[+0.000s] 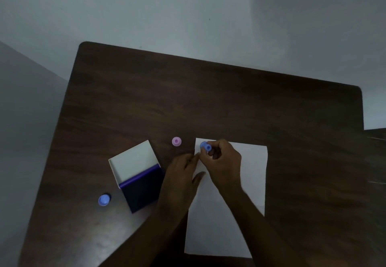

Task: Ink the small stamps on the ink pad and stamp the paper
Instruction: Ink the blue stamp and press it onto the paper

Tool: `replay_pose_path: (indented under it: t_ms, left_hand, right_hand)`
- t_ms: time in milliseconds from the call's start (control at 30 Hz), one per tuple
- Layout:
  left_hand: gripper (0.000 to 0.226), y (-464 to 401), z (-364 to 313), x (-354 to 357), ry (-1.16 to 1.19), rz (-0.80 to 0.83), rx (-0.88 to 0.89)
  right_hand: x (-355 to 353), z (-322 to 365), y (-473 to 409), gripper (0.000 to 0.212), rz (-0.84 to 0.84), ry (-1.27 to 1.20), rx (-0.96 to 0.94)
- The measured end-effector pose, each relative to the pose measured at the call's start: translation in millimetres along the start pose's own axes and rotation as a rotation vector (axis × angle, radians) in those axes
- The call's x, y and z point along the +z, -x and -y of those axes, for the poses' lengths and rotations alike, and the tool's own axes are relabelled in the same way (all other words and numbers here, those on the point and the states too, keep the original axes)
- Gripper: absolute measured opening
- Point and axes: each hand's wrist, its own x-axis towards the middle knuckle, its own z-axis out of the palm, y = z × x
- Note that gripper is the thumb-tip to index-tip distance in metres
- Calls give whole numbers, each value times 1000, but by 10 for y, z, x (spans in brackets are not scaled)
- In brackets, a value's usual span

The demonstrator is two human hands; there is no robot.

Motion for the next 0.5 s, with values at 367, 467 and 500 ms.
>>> replay_pose_path:
  t_ms: [367, 467, 500]
  left_hand:
    - [58, -288, 181, 294, -78, 401, 208]
    - [53, -225, 179, 212, -103, 362, 336]
    - [49, -201, 164, 168, -40, 321, 382]
  right_hand:
    - [156, -83, -153, 25, 26, -1, -54]
    - [185, -104, -157, 26, 20, 10, -51]
    - [191, -105, -152, 27, 18, 15, -46]
